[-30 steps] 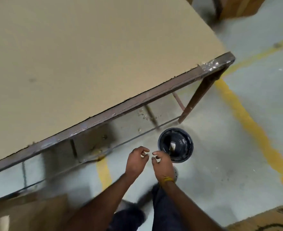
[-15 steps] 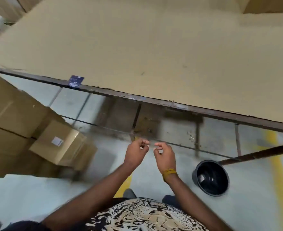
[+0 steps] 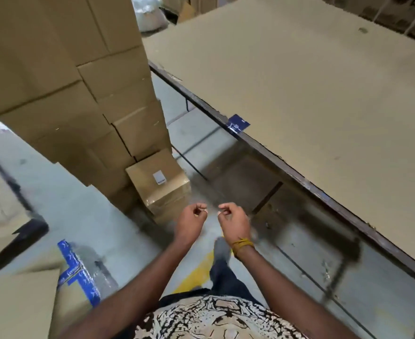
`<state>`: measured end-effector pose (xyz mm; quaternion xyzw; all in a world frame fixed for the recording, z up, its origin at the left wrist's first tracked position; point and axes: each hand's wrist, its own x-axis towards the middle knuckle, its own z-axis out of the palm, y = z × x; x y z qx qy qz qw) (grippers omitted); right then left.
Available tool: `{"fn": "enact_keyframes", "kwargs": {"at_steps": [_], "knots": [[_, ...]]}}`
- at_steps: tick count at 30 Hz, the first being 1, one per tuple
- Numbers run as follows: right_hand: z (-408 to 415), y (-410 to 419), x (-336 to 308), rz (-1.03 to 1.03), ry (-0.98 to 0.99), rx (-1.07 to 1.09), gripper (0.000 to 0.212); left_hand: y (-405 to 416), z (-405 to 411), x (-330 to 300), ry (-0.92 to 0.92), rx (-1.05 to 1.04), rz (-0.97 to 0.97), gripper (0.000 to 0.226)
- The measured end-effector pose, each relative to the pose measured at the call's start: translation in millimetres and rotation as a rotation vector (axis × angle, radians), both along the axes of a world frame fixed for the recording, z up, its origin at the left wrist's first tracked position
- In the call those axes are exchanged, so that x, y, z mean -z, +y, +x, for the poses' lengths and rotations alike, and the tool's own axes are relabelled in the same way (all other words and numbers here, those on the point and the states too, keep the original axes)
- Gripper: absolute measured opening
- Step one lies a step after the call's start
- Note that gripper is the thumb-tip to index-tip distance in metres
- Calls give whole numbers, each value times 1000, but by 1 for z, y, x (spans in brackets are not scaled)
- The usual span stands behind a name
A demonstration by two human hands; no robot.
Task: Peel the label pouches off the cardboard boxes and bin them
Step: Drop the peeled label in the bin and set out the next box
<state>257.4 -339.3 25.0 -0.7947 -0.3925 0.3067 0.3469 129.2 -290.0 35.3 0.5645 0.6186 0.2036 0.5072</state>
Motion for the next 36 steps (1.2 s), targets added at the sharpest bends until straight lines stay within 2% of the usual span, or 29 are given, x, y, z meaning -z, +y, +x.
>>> {"fn": "enact_keyframes", "kwargs": {"at_steps": [8, 16, 19, 21, 26, 29, 32, 36], "knots": [[-18, 129, 53, -100, 25, -226, 19, 100, -34, 48, 132, -243, -24, 16], [-33, 275, 168, -232, -62, -433, 21, 225, -64, 160, 330, -321, -74, 26], [-41, 315, 219, -279, -80, -479, 23, 261, -78, 208, 433, -313, -131, 36], [-44, 339, 248, -324, -110, -518, 28, 277, -86, 235, 524, -290, -176, 45], [-45, 378, 304, -451, -186, -584, 52, 298, -103, 299, 609, -301, -188, 58], [-48, 388, 327, -483, -183, -646, 60, 300, -113, 329, 606, -357, -208, 64], [-53, 394, 336, -463, -133, -659, 64, 299, -120, 347, 504, -428, -184, 75], [-57, 387, 331, -391, -142, -603, 59, 296, -123, 342, 458, -493, -170, 74]]}}
